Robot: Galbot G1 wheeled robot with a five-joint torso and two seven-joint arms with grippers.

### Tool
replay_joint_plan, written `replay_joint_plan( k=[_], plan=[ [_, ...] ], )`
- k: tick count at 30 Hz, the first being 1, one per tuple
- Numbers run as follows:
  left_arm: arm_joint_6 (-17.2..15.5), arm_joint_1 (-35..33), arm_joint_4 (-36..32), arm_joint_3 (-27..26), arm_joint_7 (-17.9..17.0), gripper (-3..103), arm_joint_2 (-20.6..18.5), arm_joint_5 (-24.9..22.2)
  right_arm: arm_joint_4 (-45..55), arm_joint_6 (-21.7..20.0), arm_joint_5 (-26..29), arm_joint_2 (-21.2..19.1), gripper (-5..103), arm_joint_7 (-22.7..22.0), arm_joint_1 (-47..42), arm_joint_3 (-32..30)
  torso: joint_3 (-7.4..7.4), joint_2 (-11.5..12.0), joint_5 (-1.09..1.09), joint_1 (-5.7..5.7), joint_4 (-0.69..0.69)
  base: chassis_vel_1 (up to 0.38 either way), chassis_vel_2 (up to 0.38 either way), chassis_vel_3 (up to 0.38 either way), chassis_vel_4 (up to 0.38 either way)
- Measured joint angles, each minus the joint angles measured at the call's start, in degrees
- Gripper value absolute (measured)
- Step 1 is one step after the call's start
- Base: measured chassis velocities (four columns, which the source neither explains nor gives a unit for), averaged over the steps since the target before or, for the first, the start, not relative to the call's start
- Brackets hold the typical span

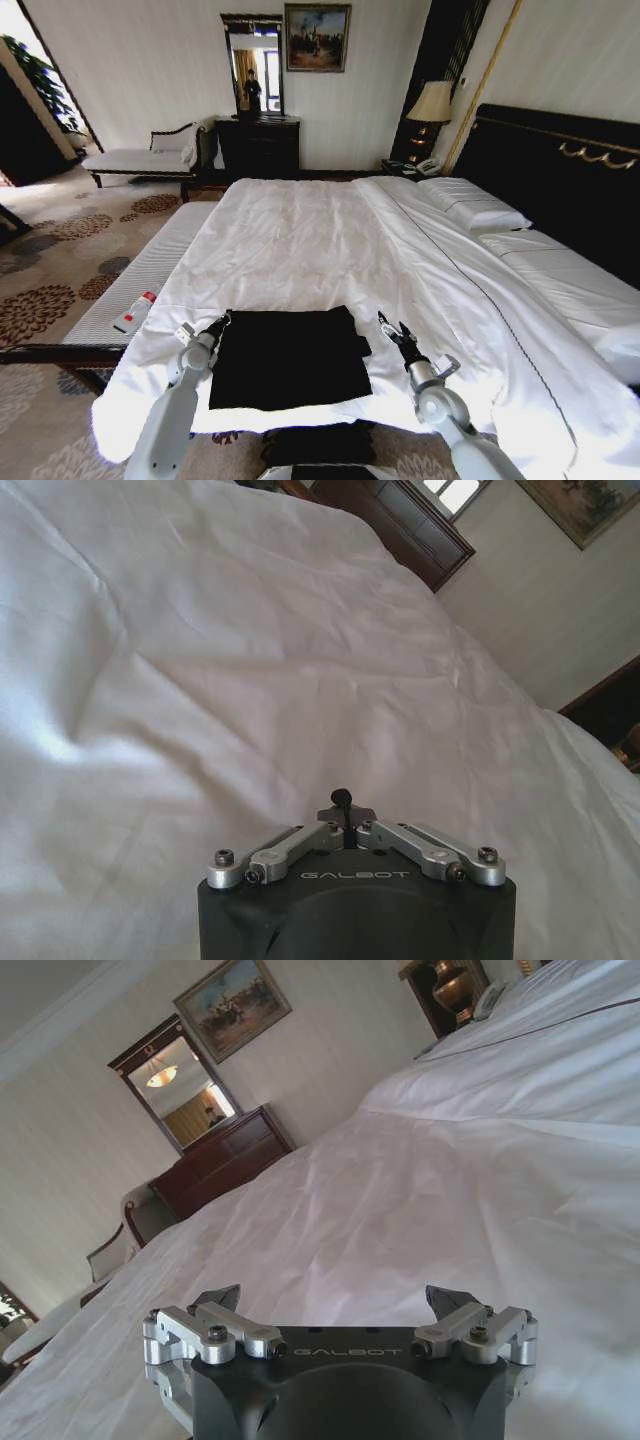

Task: Fold the clothes on the bed.

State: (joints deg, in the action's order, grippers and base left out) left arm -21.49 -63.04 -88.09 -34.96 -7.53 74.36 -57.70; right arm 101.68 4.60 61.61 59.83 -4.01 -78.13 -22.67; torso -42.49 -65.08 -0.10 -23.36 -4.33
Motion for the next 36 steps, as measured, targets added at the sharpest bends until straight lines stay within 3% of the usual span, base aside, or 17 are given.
replay_joint_plan(
  k=[2,6,8,11,15,26,36],
  plan=[
    [0.0,0.2,0.1,-0.4,-0.3,1,-0.3,-0.2,-2.9,-1.7,1.3,-1.9,100,3.9,3.4,1.7,0.00,0.0,-0.01,0.00,-0.01,0.000,0.000,0.000,0.000],
    [0.0,1.1,0.5,0.0,-0.7,1,-0.6,-0.4,-5.6,-4.9,4.3,-3.1,100,5.4,6.9,3.3,0.00,0.0,0.01,0.00,0.05,0.000,0.000,0.000,0.000],
    [-0.2,2.8,1.3,1.4,-0.9,1,-0.8,-1.0,-6.3,-7.1,9.6,-3.6,100,5.7,7.9,3.3,0.00,0.0,0.00,-0.01,-0.03,0.000,0.000,0.000,0.000],
    [-0.3,3.2,1.3,1.9,-1.0,1,-1.0,-1.2,-7.0,-8.5,12.2,-3.9,100,6.0,9.0,3.5,0.00,0.0,-0.01,-0.01,-0.09,0.000,0.000,0.000,0.000],
    [-0.3,2.1,0.1,1.1,-1.2,1,-1.4,-1.5,-11.3,-11.0,16.3,-4.2,100,9.2,14.6,7.6,0.00,0.0,0.02,0.00,0.04,0.000,0.000,0.000,0.000],
    [-0.3,-2.1,-4.1,-1.6,-1.7,1,-2.5,-1.4,-21.4,-13.0,15.1,-2.2,100,19.1,21.7,17.4,0.00,0.0,-0.01,0.00,-0.01,0.000,0.000,0.000,0.000],
    [-0.3,-3.8,-6.8,-2.3,-2.5,1,-3.0,-1.4,-29.1,-12.9,13.3,0.7,100,18.9,27.5,22.2,0.01,0.0,0.00,0.00,0.00,0.000,0.000,0.000,0.000]
  ],
)
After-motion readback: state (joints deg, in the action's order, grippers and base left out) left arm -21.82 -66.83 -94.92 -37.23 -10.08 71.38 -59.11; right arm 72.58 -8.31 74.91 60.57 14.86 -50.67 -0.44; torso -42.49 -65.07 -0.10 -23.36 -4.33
